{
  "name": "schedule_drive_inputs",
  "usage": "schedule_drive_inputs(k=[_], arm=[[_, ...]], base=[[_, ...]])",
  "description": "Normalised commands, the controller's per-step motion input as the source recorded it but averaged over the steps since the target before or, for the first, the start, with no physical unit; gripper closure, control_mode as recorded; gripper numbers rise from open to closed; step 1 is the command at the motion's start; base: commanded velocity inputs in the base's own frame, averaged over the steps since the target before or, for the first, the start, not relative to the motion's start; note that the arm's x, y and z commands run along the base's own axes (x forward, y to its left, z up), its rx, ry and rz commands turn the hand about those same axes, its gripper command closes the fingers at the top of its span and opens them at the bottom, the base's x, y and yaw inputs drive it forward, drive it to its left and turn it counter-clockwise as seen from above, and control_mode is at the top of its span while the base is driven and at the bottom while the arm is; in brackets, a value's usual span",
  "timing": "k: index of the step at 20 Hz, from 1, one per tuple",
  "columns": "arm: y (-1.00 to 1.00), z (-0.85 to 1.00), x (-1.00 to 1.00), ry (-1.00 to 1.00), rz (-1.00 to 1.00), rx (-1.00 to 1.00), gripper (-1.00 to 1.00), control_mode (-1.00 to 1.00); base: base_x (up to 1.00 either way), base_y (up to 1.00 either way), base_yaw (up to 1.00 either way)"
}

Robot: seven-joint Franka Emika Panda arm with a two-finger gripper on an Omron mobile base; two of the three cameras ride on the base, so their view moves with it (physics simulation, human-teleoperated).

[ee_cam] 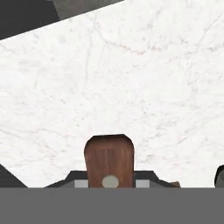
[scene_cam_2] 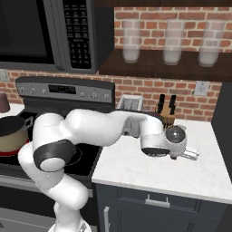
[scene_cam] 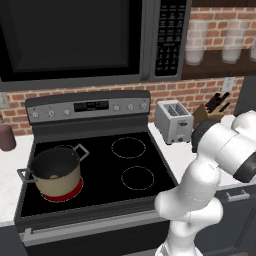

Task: Put the potato and garlic in the pot. Retrieve the spatula and lightly stir the vegetables in the pot.

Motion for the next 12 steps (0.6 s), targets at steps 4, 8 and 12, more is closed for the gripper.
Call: schedule_drive_inputs(k=[4,8,12], arm=[[0.48,1.00,-0.35,0.08,0.16,-0.24,1.00,-1.00],[0.56,1.00,-0.27,0.13,0.25,-0.33,1.00,-1.00],[0.64,0.98,-0.29,0.16,0.32,-0.39,1.00,-1.00]], base=[[0.00,0.00,0.00],[0.00,0.00,0.00],[0.00,0.00,0.00]])
